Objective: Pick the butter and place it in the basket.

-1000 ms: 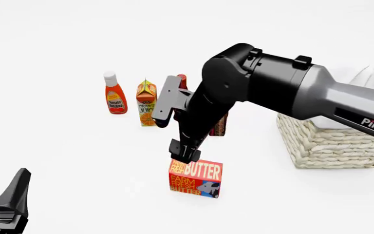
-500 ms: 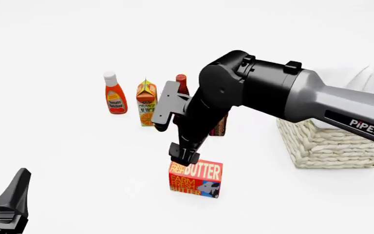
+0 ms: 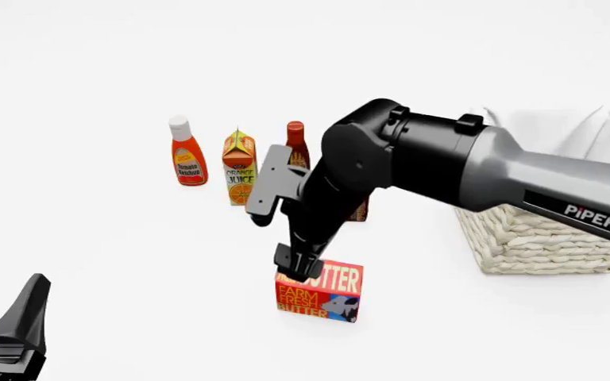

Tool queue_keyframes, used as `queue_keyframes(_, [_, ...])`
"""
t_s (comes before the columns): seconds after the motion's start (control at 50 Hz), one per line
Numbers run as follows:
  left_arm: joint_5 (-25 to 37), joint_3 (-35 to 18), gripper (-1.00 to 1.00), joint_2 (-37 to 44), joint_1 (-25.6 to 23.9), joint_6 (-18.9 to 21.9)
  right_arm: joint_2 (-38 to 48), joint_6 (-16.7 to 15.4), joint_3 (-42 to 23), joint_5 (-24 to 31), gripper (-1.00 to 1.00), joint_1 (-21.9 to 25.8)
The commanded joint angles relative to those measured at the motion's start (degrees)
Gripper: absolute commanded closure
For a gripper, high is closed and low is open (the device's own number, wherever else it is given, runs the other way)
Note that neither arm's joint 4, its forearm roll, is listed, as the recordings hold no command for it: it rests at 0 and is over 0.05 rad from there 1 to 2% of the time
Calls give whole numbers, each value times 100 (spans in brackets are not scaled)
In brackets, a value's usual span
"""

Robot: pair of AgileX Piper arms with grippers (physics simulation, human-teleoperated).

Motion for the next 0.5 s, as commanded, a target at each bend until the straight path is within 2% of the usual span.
queue_keyframes(0.02, [0,0,-100,0,0,0,5,47,63,-78,-100,37])
queue_keyframes(0.5, [0,0,-100,0,0,0,47,85,195,-256,-100,16])
